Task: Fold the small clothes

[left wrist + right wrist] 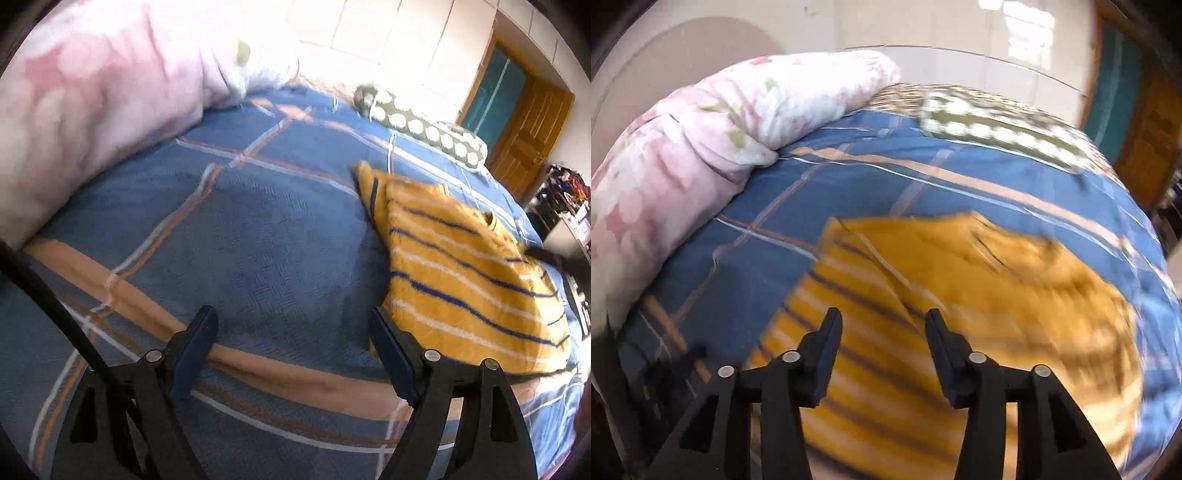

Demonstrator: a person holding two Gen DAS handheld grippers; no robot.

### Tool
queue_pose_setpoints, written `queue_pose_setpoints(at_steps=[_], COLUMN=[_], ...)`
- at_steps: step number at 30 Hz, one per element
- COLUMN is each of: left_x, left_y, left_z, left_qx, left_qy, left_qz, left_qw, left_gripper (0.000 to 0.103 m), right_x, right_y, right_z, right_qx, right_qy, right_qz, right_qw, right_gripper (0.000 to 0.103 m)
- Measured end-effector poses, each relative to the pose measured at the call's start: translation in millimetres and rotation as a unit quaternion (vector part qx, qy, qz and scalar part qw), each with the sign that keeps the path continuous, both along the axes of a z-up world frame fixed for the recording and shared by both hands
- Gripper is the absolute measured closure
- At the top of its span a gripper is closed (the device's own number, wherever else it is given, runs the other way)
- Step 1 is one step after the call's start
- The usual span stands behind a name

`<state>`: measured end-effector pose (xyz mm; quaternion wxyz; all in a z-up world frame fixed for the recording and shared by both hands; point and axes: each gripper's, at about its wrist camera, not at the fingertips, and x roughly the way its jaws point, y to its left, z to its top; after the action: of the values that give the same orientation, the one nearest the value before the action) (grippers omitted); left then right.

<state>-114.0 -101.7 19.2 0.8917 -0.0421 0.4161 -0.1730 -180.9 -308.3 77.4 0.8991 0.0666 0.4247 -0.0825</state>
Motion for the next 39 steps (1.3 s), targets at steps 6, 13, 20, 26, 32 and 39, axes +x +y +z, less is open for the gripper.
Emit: queue_pose_setpoints(at_steps=[6,13,20,26,32,39], left_x=[-37.1,-92.2,-97.9,-95.9,-79.9,-72.9], left_y=[-2.4,-33.0,-83.4,-92.7,-81.0,-77.0], left_z=[36.9,69.2,50.0,37.1,27.7,21.7], left_qx=[0.006,-0.014,0.003,0.038,0.023,0.028], left_qy=[-0.099,-0.218,-0.135,-0.105,-0.060,-0.047], left_qz=[0.021,0.008,-0.096,-0.108,-0.091,-0.082], left_qw=[0.9948,0.9758,0.9861,0.9879,0.9938,0.9951], left_gripper=[0.014,0.000,0.000,0.000,0.000,0.000], right_x=[-98.4,-168.5,-192.6,-187.9,-178.5,-177.3], right_y=[-48.5,-80.1,-88.0,-87.2,-77.3,-80.7], right_z=[-19.0,-29.8,-24.8,-36.3,-49.7,-62.6], right_qx=[0.031,0.081,0.075,0.077,0.063,0.068], right_qy=[-0.013,-0.030,-0.038,-0.029,-0.016,-0.010], right_qz=[-0.089,-0.161,-0.201,-0.207,-0.189,-0.186], right_qw=[0.995,0.983,0.976,0.975,0.980,0.980], right_gripper=[0.048,0.048,0.044,0.043,0.043,0.043])
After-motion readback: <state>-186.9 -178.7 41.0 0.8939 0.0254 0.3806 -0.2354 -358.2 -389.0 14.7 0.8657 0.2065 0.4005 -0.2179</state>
